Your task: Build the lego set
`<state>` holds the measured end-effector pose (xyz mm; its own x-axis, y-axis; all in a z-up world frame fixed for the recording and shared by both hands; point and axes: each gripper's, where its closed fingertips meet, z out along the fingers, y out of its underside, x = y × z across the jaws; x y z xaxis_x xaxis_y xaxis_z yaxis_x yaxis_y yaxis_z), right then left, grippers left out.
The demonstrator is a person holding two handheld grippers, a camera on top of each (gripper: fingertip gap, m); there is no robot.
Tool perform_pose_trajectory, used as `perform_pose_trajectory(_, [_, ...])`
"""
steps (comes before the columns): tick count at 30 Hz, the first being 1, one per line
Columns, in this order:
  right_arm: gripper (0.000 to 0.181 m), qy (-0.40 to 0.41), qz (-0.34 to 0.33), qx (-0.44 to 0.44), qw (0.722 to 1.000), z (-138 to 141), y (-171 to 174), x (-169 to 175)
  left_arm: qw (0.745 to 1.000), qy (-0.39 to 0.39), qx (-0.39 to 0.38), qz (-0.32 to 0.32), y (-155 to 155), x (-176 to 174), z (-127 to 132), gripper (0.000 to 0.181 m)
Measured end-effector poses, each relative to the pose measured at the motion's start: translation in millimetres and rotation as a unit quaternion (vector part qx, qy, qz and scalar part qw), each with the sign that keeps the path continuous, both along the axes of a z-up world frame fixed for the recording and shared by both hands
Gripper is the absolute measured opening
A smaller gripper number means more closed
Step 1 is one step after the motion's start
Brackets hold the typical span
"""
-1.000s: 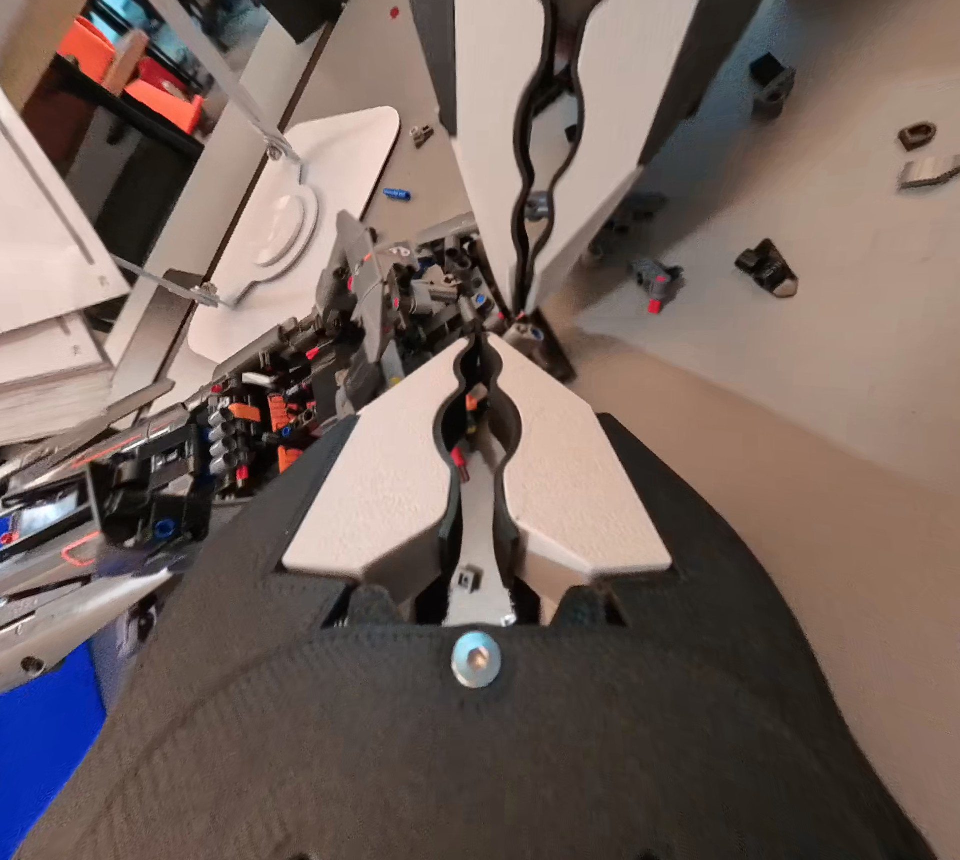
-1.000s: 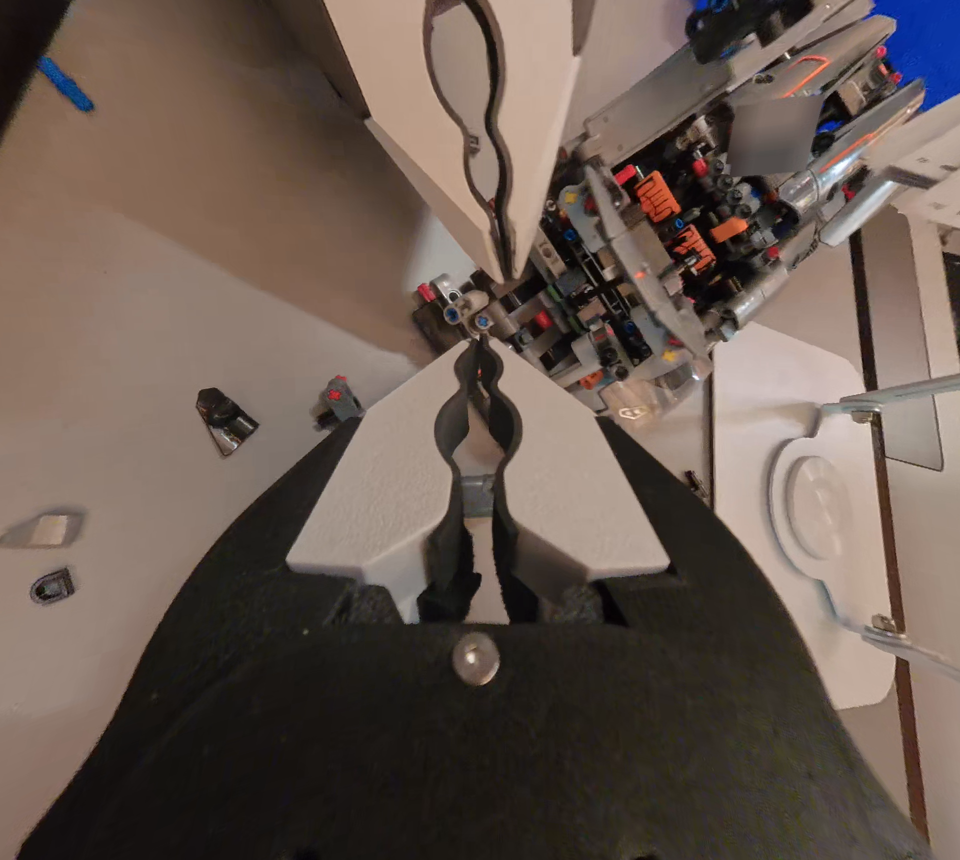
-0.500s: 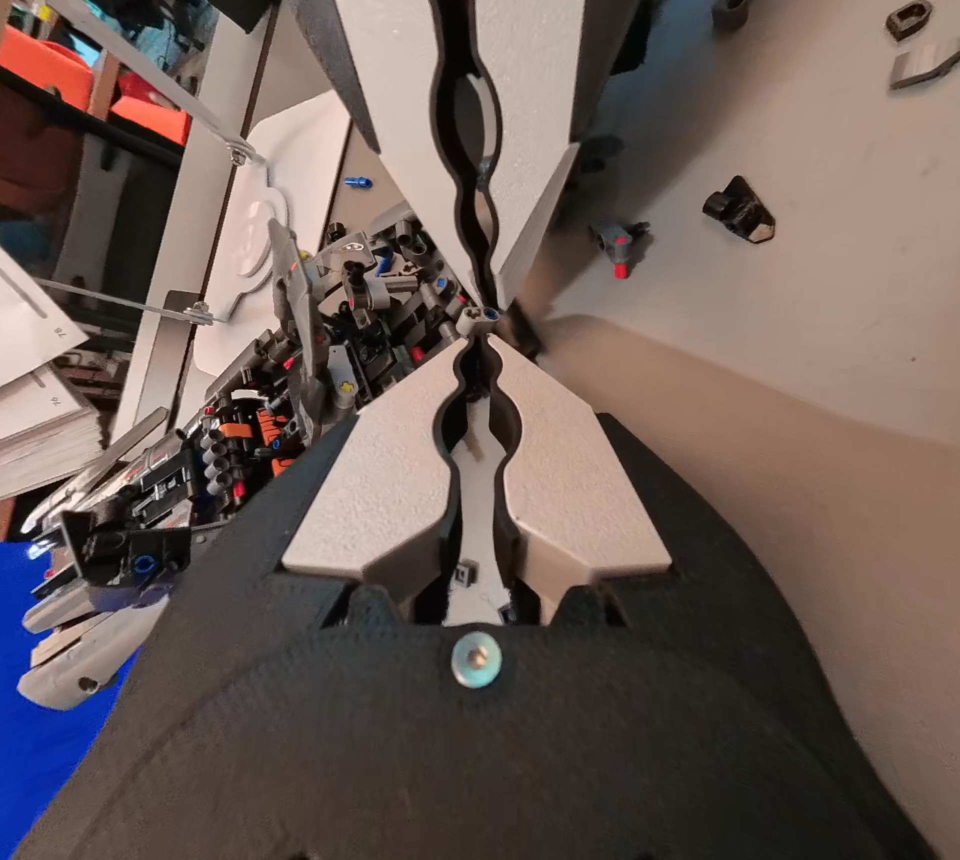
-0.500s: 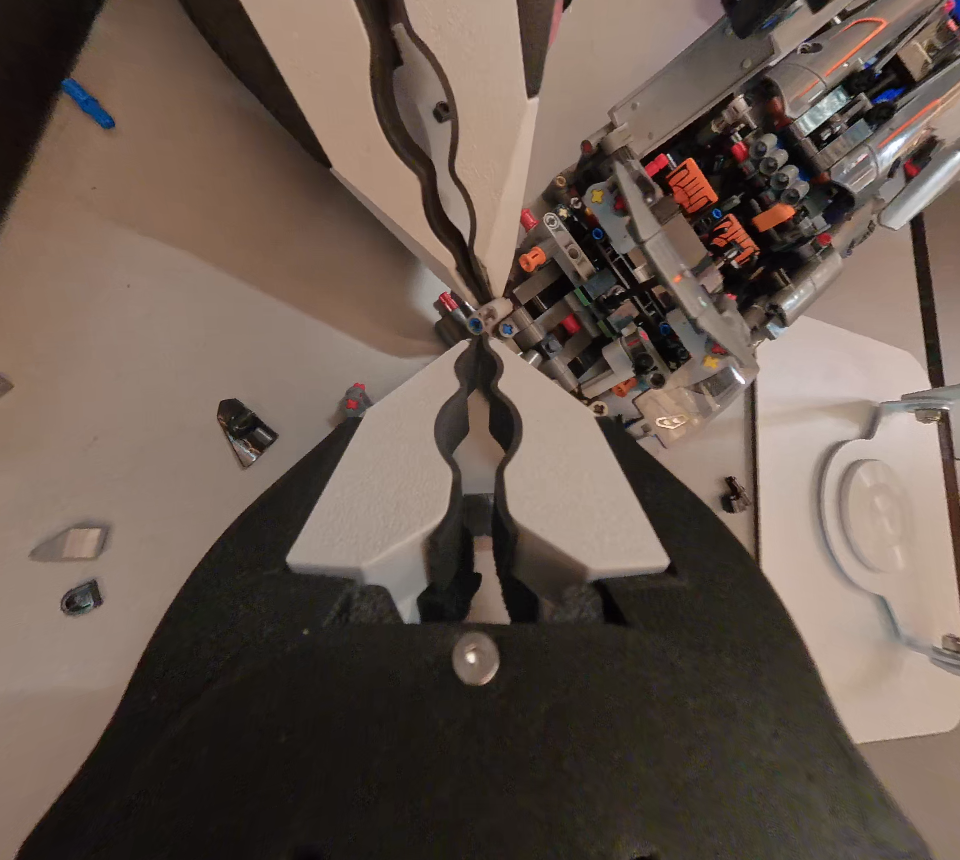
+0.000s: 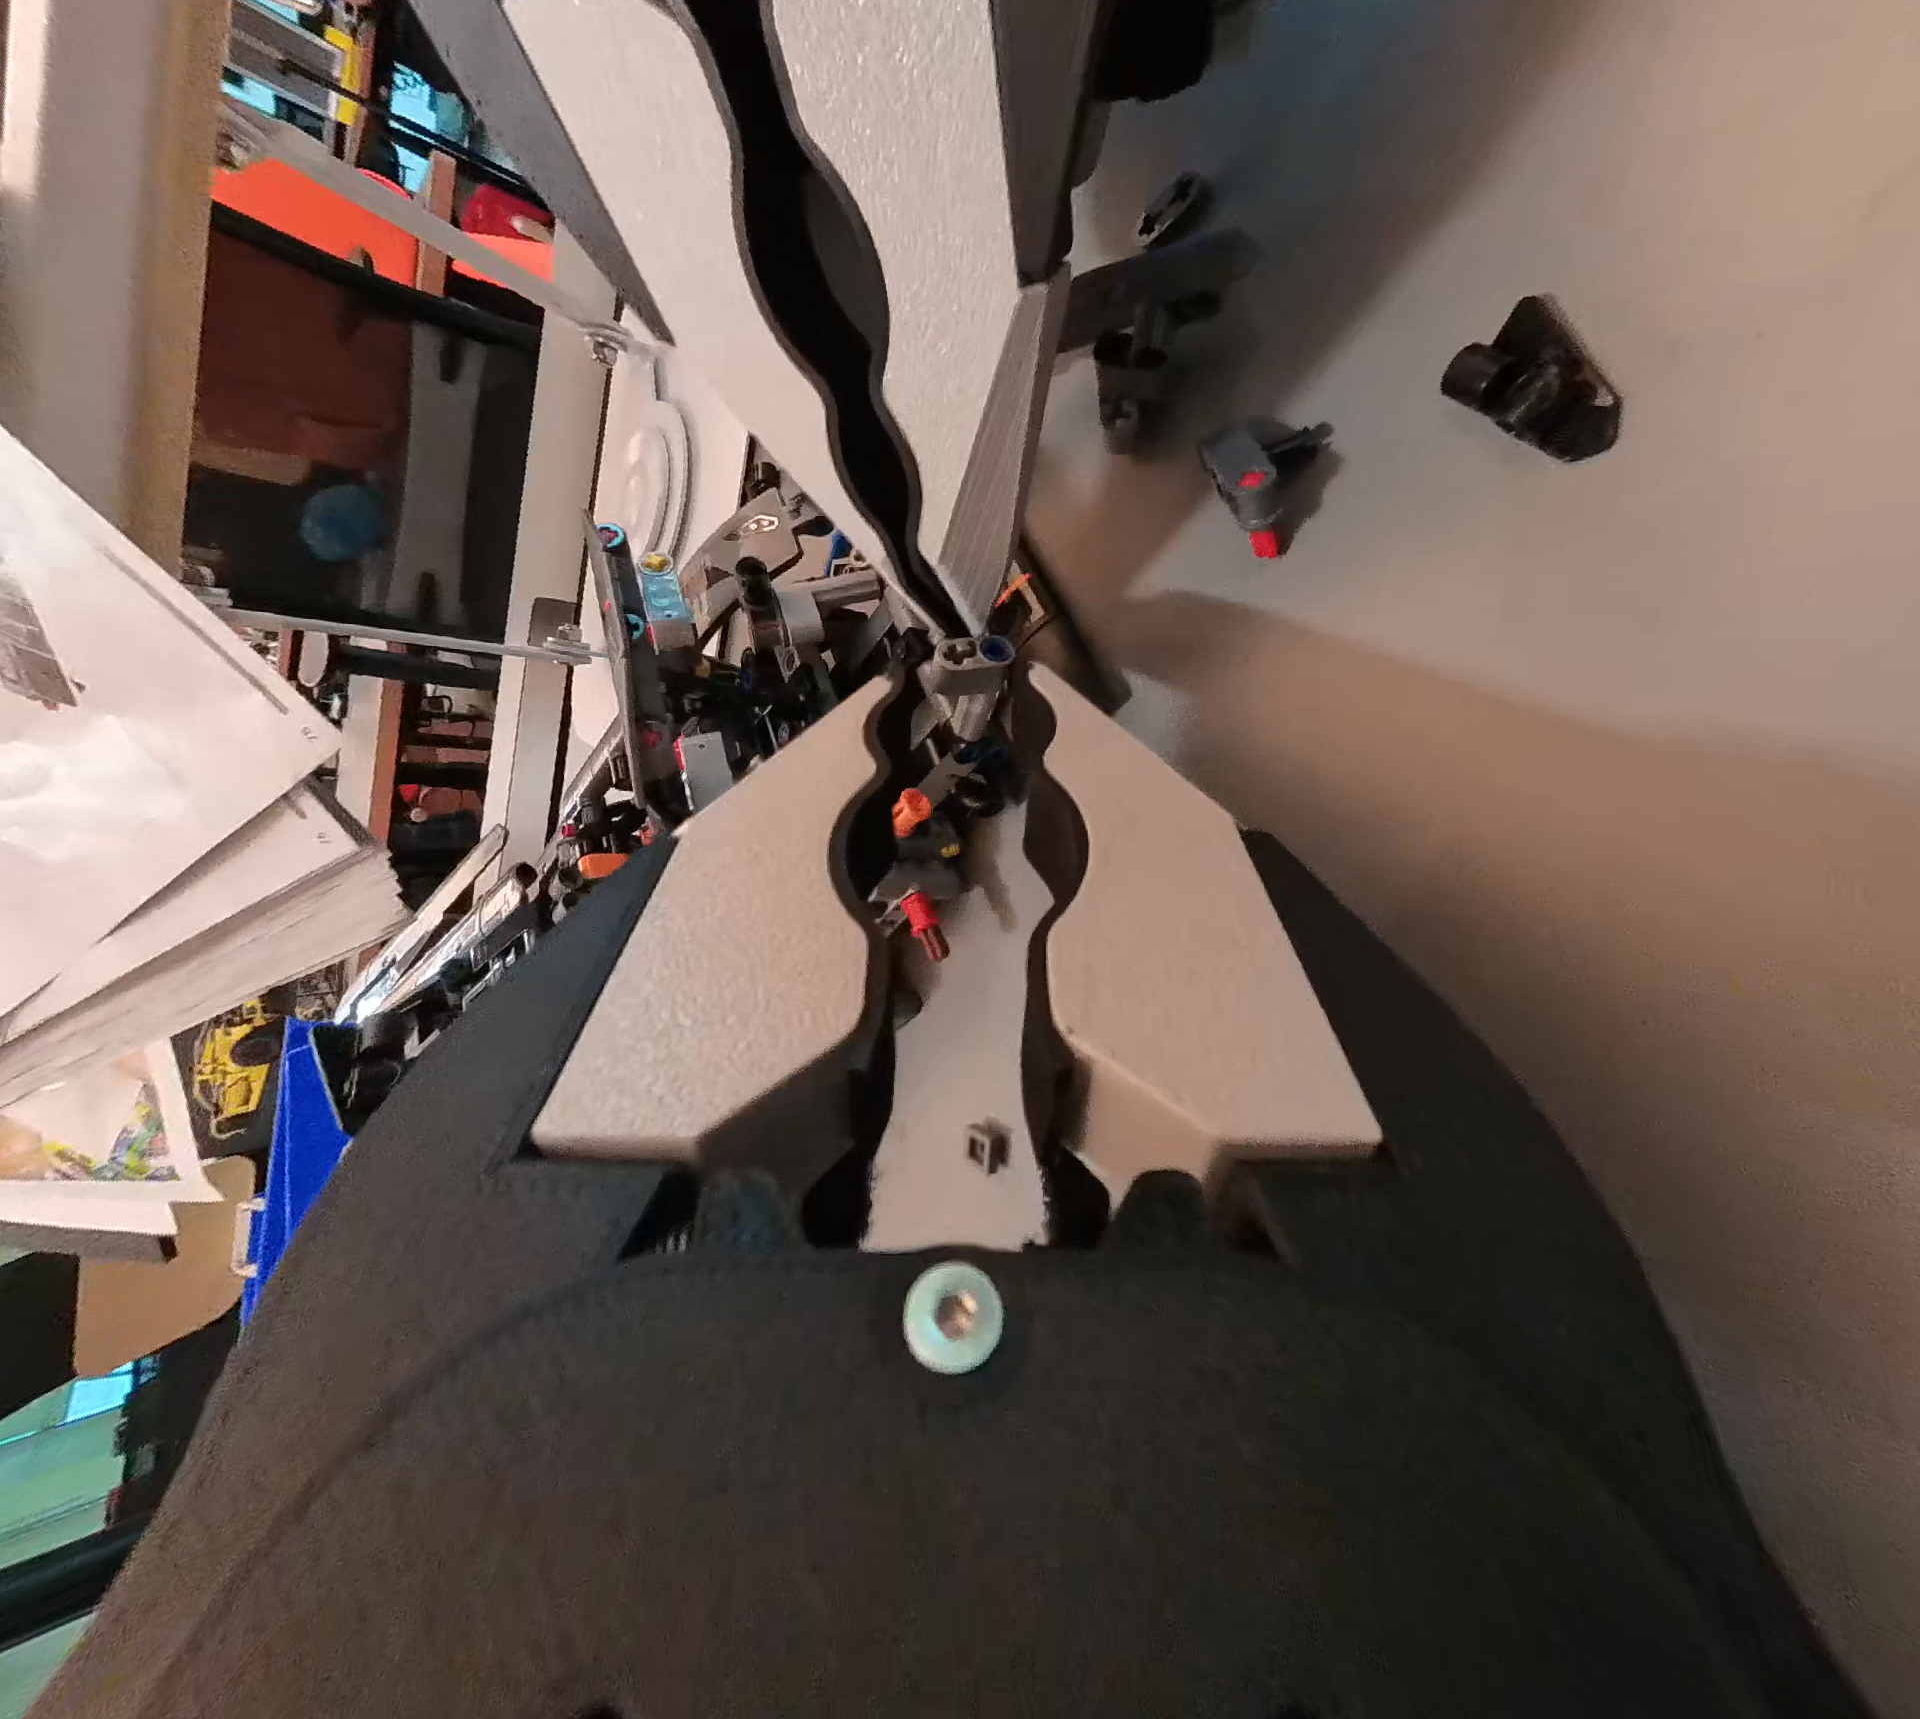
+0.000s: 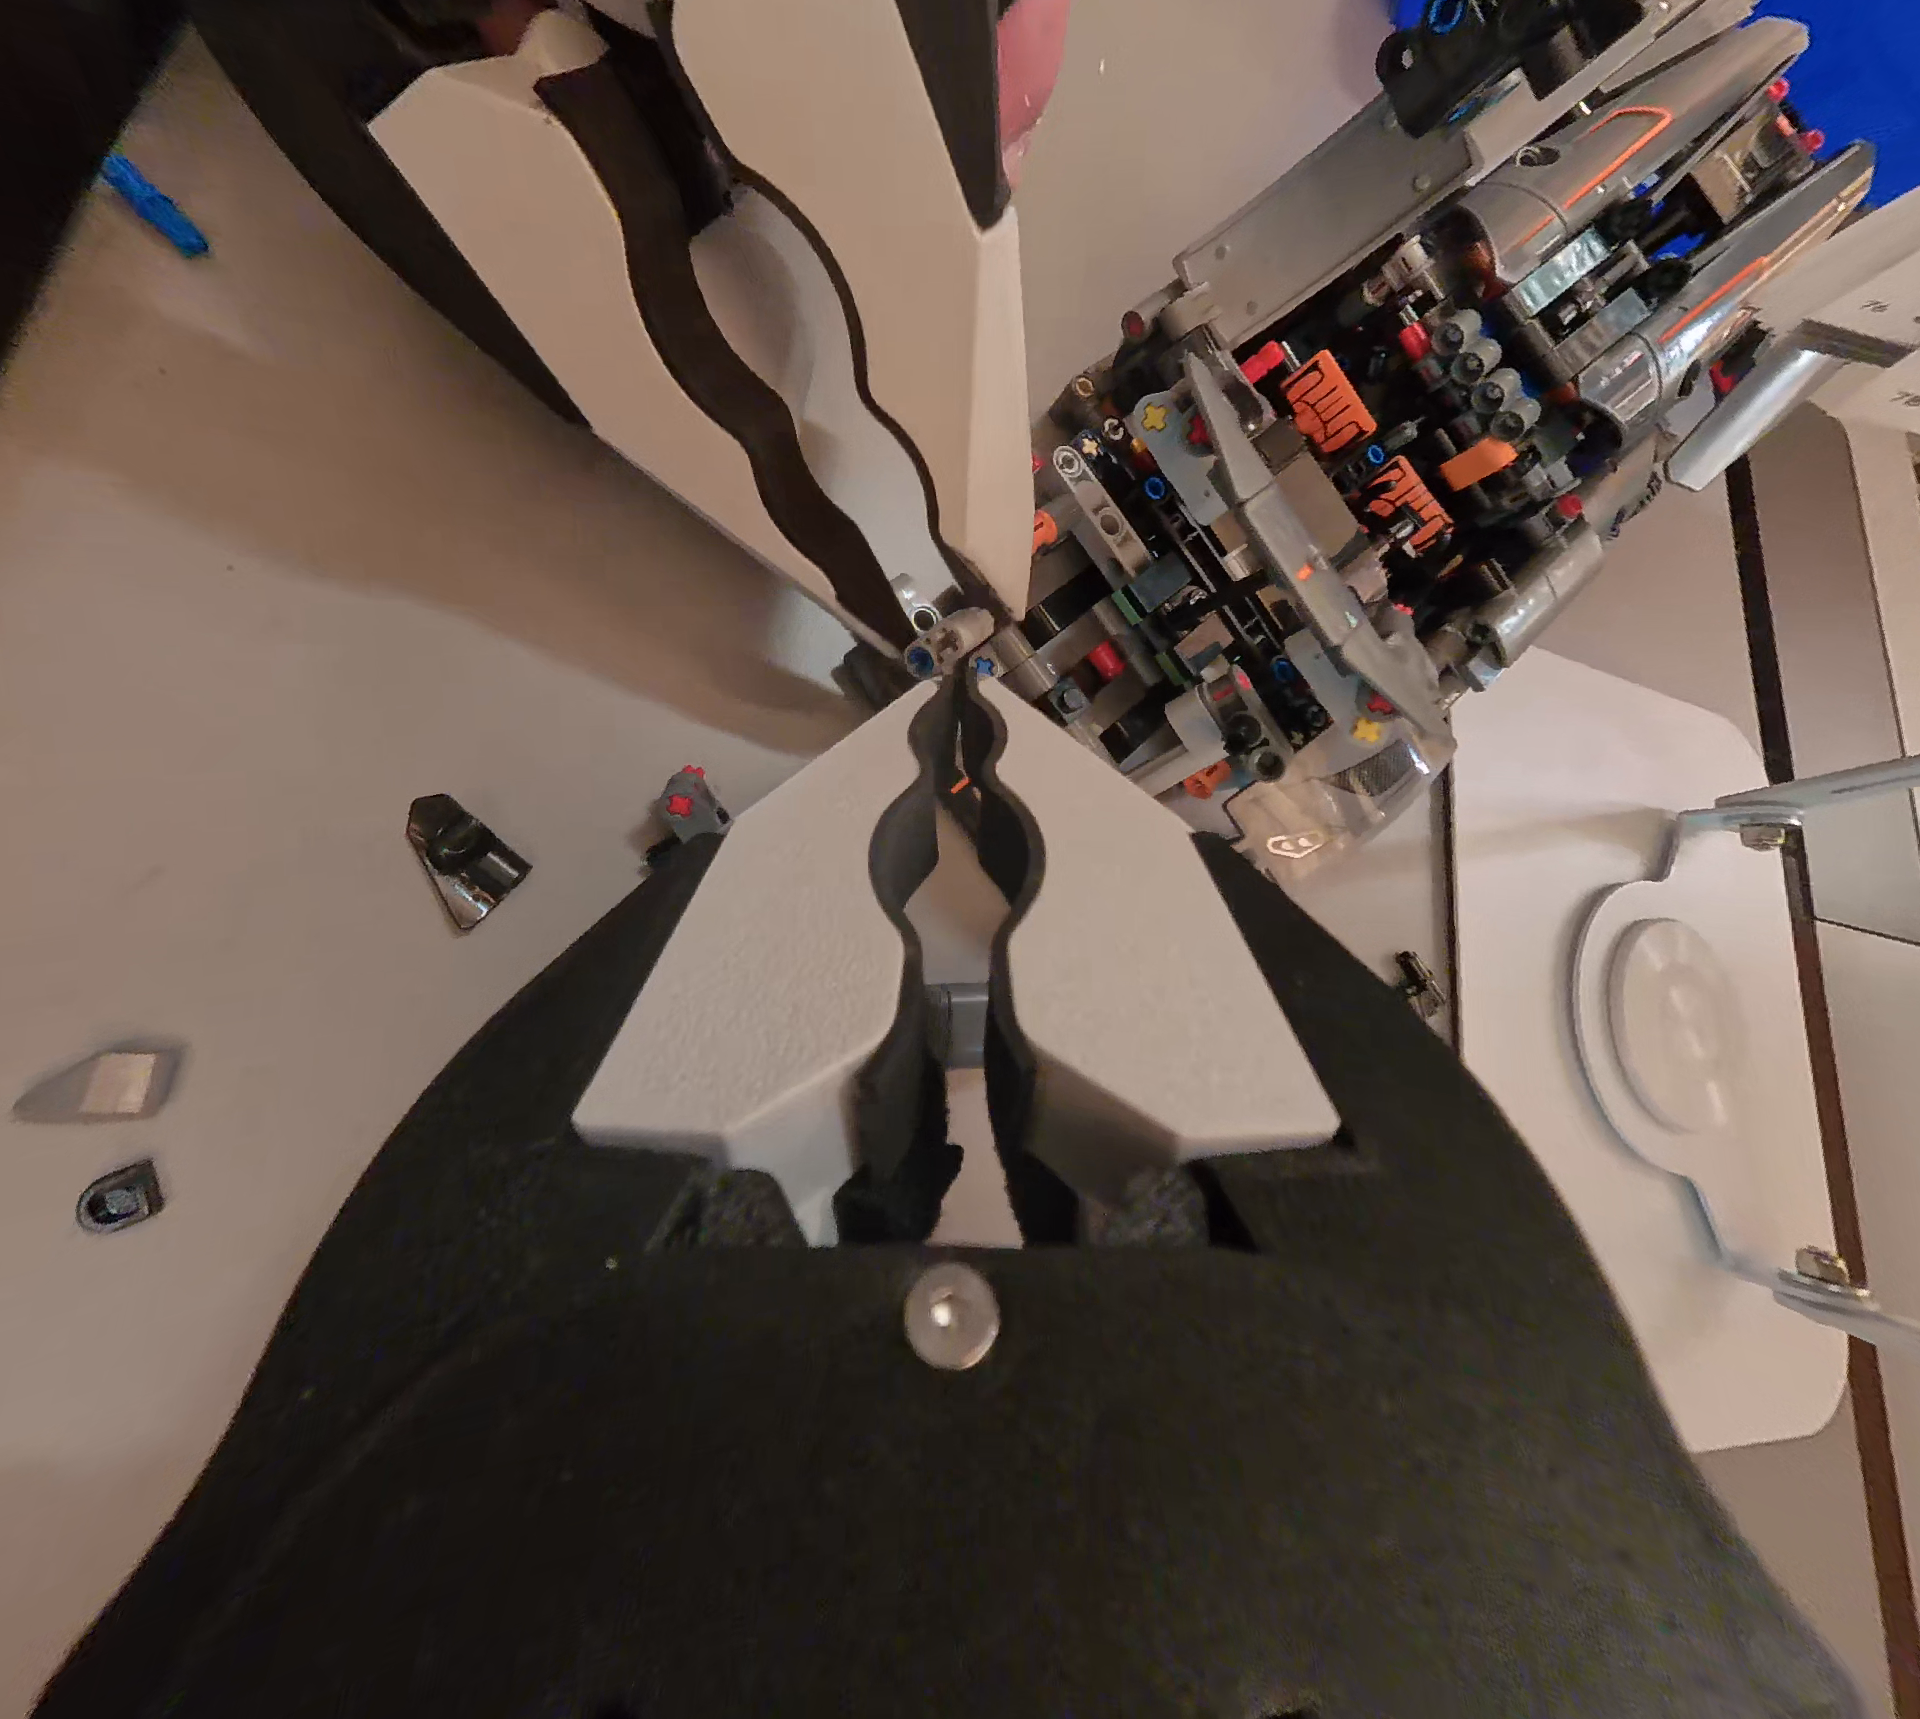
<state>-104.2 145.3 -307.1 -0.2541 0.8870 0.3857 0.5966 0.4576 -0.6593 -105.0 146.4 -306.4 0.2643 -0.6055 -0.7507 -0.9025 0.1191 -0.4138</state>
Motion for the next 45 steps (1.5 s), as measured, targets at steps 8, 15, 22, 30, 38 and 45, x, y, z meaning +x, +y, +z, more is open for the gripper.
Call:
perform_pose_trajectory(8, [0.000,0.002,-0.013,-0.017,1.000,2.7,1.8,-1.0,1.000,0.022,0.009,0.010,-1.2,-0.5,-1.9,0.010])
perform_pose_trajectory(15, [0.000,0.006,-0.027,-0.042,0.999,3.7,4.3,-1.5,1.000,-0.018,-0.011,0.015,0.8,-0.3,-0.3,0.010])
perform_pose_trajectory(22, [0.000,0.022,-0.033,-0.073,0.997,10.2,4.1,-3.9,0.993,-0.104,-0.033,0.045,9.6,-12.9,10.3,0.000])
perform_pose_trajectory(30, [0.000,-0.001,-0.042,-0.088,0.995,5.0,6.7,-0.2,0.997,-0.062,-0.037,0.035,5.9,-4.0,-0.9,0.020])
perform_pose_trajectory(38, [0.000,-0.003,-0.049,-0.102,0.994,-1.0,2.6,-3.3,0.998,-0.016,-0.006,0.066,12.0,-6.2,-1.3,0.012])
perform_pose_trajectory(45, [0.000,-0.004,-0.051,-0.099,0.994,-1.9,2.0,-3.4,0.997,-0.018,-0.023,0.069,12.6,-5.8,-2.1,0.012])
